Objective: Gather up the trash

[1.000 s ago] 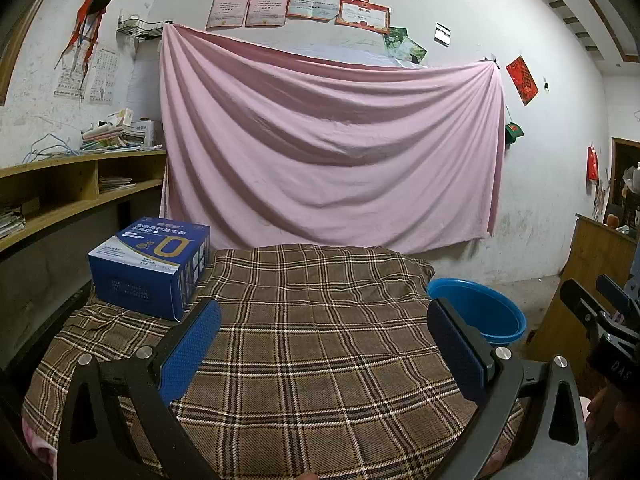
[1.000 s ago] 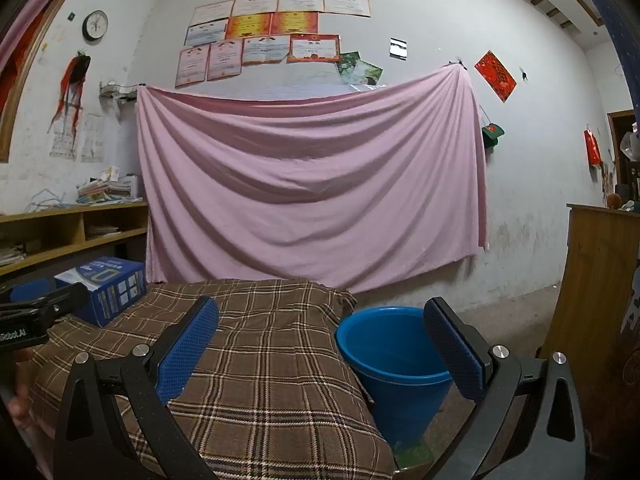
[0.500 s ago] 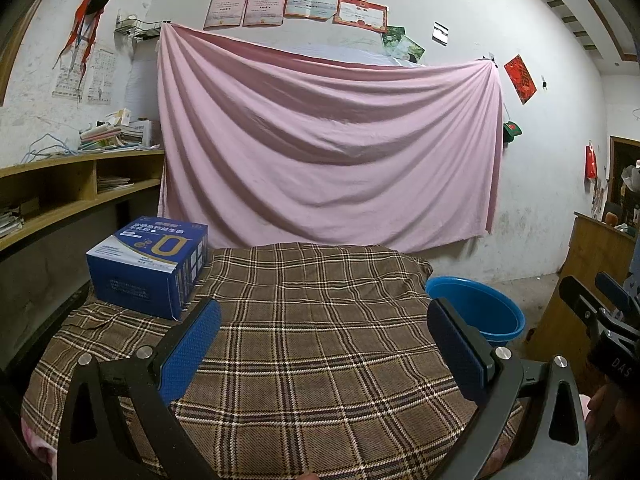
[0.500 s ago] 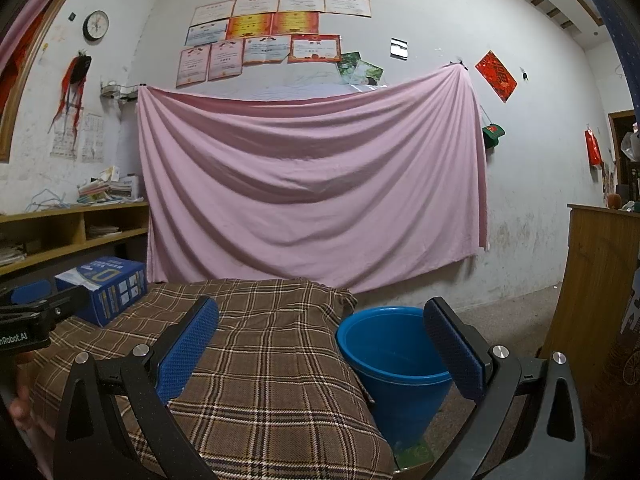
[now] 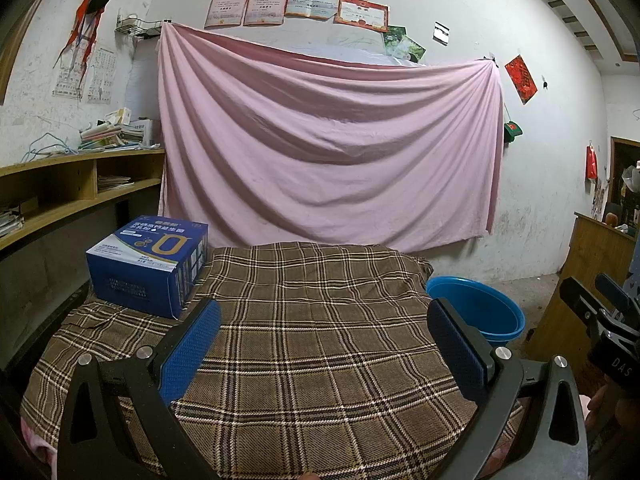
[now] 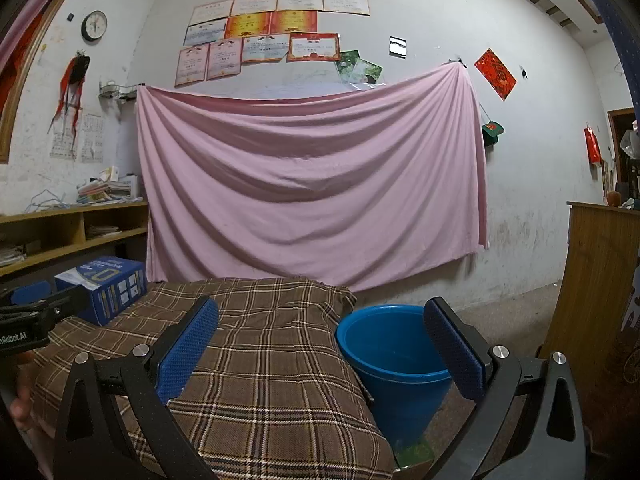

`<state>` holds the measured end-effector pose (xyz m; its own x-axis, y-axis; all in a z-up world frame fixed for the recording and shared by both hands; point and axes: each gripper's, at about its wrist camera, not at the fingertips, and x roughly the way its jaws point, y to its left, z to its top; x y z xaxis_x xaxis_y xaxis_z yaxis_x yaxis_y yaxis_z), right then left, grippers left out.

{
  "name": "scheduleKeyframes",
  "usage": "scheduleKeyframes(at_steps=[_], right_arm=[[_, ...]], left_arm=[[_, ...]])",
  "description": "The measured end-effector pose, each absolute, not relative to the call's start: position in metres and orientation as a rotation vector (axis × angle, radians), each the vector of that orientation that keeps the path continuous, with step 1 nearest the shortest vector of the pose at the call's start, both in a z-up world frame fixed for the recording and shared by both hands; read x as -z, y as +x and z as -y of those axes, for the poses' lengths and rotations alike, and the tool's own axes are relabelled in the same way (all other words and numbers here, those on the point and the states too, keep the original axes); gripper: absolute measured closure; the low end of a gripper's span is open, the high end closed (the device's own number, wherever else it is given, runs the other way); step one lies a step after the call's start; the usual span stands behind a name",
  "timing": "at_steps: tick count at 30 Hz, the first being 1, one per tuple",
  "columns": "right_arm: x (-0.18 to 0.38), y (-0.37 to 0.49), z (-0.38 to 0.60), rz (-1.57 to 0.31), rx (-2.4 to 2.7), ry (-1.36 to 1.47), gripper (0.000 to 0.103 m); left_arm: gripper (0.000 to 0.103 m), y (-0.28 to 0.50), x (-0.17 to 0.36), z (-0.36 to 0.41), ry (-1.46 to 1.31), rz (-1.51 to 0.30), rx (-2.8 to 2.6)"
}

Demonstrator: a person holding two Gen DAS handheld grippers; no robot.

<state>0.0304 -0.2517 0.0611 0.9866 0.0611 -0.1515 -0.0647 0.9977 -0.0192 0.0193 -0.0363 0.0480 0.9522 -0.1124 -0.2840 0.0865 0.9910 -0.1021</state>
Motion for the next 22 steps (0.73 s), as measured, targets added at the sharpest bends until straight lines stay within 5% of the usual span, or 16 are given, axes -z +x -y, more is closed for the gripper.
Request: scheduleKeyframes(at_steps=[22], right_arm=[[-0.0557,0.0318,0.2543,-0.163,-0.063,-0.019,0.000]], left_arm=[[0.002,0.0241,-0.0417,0.0280,-0.064,-0.298,0.053]])
